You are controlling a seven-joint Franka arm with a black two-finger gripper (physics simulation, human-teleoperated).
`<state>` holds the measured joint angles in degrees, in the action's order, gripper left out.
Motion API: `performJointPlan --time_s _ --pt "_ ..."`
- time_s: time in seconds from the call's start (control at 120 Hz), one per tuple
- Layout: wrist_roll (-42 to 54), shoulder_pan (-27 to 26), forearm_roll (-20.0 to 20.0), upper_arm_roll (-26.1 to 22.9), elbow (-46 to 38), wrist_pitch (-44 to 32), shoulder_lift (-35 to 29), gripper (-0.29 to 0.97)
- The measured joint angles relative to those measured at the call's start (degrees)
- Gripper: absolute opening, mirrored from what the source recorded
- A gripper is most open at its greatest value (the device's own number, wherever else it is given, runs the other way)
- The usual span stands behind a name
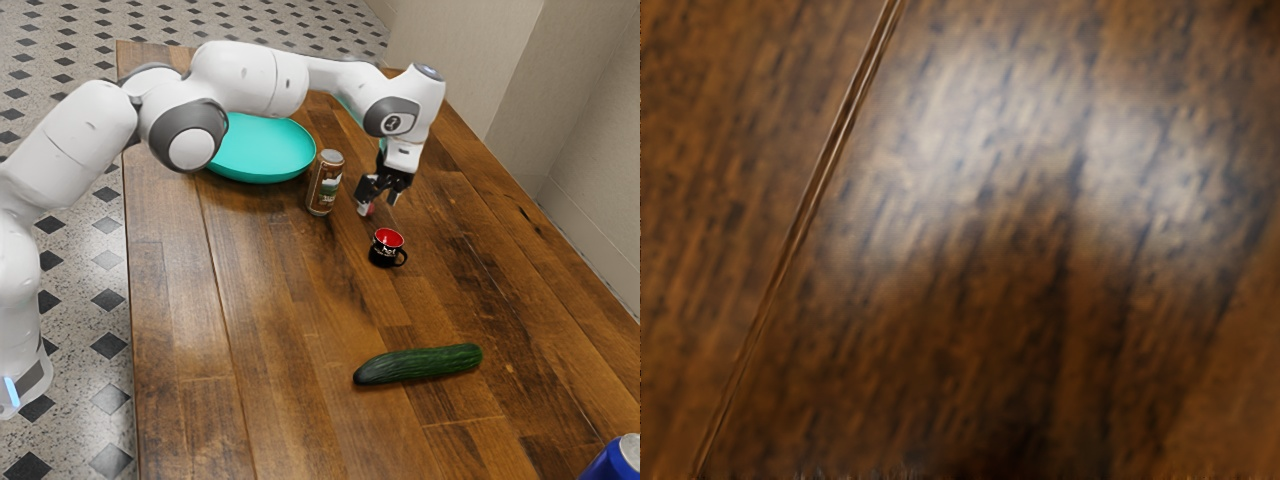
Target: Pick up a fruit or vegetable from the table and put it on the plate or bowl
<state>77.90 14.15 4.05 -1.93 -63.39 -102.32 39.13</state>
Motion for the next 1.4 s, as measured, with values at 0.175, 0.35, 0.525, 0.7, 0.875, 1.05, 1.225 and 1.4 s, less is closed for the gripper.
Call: performJointPlan --time_s 0.175,0.35,0.525,0.7,0.875,1.05,1.225,1.4 --pt "0.19 0.61 0.00 0.06 0.08 -0.41 0.37 0.68" --pt "0.33 0.88 0.00 0.09 0.08 -0.73 0.38 0.62" --pt "0.39 1.39 -0.04 0.09 0.08 -1.26 0.38 0.41" --pt "0.31 1.64 -0.07 0.09 0.08 -1.56 0.48 0.25" --pt "0.27 1.67 -0.36 0.01 0.08 -1.74 0.83 0.17" --pt "0.31 1.75 -0.91 -0.01 0.13 -1.84 0.76 0.16" --pt "0.39 1.53 -1.11 -0.39 0.56 -0.99 -2.50 0.15" --pt "0.47 1.57 -0.92 0.60 0.61 2.28 -10.68 0.15"
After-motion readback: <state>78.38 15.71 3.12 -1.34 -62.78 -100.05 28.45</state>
